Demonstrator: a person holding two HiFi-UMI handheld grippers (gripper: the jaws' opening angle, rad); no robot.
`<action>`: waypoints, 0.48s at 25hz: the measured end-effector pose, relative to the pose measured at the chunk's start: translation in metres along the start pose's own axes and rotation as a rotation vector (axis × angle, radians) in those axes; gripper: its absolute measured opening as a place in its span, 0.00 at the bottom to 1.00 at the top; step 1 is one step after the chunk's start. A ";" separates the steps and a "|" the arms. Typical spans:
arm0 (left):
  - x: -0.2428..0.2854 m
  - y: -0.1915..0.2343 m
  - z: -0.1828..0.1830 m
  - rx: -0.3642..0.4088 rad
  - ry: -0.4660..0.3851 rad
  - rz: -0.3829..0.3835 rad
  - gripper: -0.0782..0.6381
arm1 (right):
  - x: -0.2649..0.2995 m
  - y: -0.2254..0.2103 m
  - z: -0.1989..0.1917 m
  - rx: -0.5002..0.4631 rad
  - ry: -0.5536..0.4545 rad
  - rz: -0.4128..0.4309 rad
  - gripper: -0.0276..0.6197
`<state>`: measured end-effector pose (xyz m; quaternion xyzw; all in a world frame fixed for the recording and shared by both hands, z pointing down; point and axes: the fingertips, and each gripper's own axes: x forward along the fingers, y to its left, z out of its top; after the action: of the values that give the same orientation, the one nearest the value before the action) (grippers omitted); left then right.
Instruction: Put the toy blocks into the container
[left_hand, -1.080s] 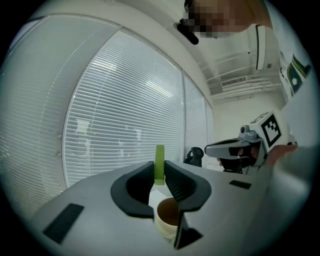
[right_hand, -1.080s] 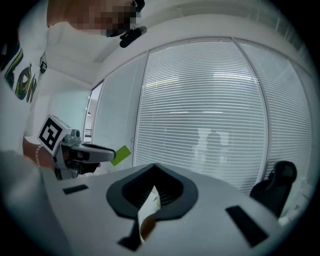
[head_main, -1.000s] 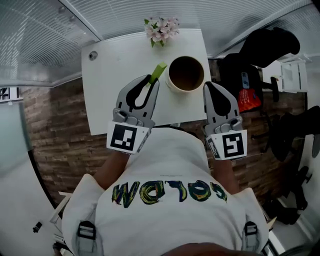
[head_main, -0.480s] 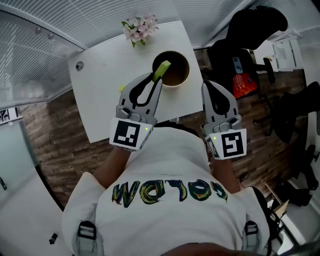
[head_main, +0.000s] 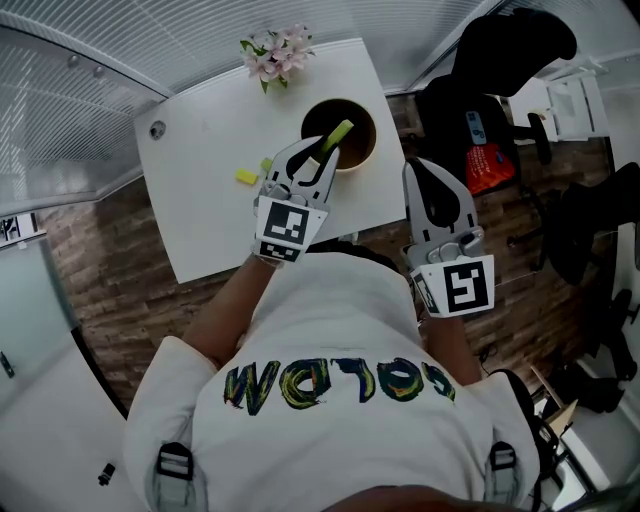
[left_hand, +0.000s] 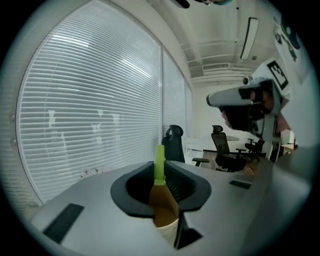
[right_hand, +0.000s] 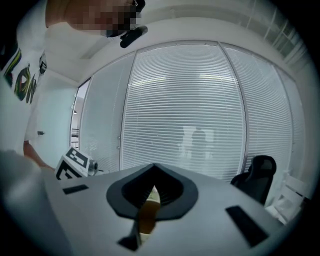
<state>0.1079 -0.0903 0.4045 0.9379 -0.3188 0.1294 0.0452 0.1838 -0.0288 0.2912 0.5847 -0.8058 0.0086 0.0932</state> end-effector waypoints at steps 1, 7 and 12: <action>0.006 0.000 -0.008 0.005 0.016 -0.001 0.22 | 0.000 0.000 0.001 0.000 -0.003 0.000 0.05; 0.041 0.007 -0.051 0.061 0.104 -0.003 0.22 | 0.001 -0.002 0.001 -0.002 -0.005 0.008 0.05; 0.060 0.009 -0.082 0.120 0.167 -0.007 0.22 | 0.001 -0.003 0.000 0.004 -0.009 0.008 0.05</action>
<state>0.1308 -0.1189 0.5000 0.9259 -0.3025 0.2256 0.0159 0.1865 -0.0309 0.2907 0.5819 -0.8085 0.0079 0.0881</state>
